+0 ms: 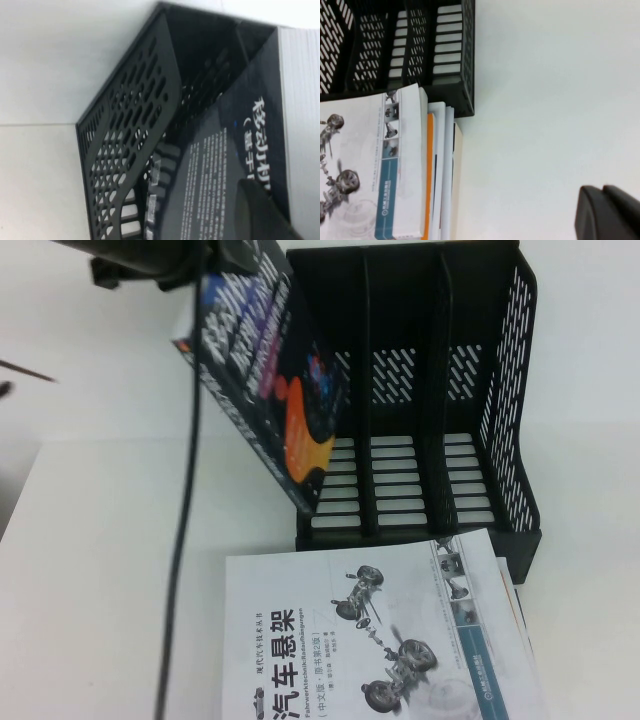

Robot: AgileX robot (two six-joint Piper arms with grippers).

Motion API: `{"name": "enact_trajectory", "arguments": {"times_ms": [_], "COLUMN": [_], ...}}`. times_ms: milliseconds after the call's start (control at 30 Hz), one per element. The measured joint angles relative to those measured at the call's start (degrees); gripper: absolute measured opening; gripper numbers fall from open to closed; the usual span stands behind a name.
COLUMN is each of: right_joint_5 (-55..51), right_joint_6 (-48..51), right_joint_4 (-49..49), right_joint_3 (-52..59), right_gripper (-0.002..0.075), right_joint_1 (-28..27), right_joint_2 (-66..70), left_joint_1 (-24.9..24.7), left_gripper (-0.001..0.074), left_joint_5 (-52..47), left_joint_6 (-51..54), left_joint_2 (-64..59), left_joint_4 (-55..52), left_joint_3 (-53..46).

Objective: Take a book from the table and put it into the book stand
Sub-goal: Place the book on the book shelf

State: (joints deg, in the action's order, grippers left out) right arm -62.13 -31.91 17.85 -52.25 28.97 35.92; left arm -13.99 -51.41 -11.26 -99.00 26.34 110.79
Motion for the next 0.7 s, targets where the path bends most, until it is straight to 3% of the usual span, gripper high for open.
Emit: {"name": "enact_trajectory", "arguments": {"times_ms": [700], "right_joint_5": [2.13], "right_joint_6": [-0.12], "right_joint_4": [-1.77], "right_joint_3": [0.15], "right_gripper": [-0.0003], "right_joint_1": [0.0], "right_joint_2": [0.0], "left_joint_1": [-1.01], "left_gripper": [0.0113], "left_joint_5": [2.71], "left_joint_6": [-4.79], "left_joint_2": [-5.63], "left_joint_4": [-1.17], "left_joint_3": [0.0]}}
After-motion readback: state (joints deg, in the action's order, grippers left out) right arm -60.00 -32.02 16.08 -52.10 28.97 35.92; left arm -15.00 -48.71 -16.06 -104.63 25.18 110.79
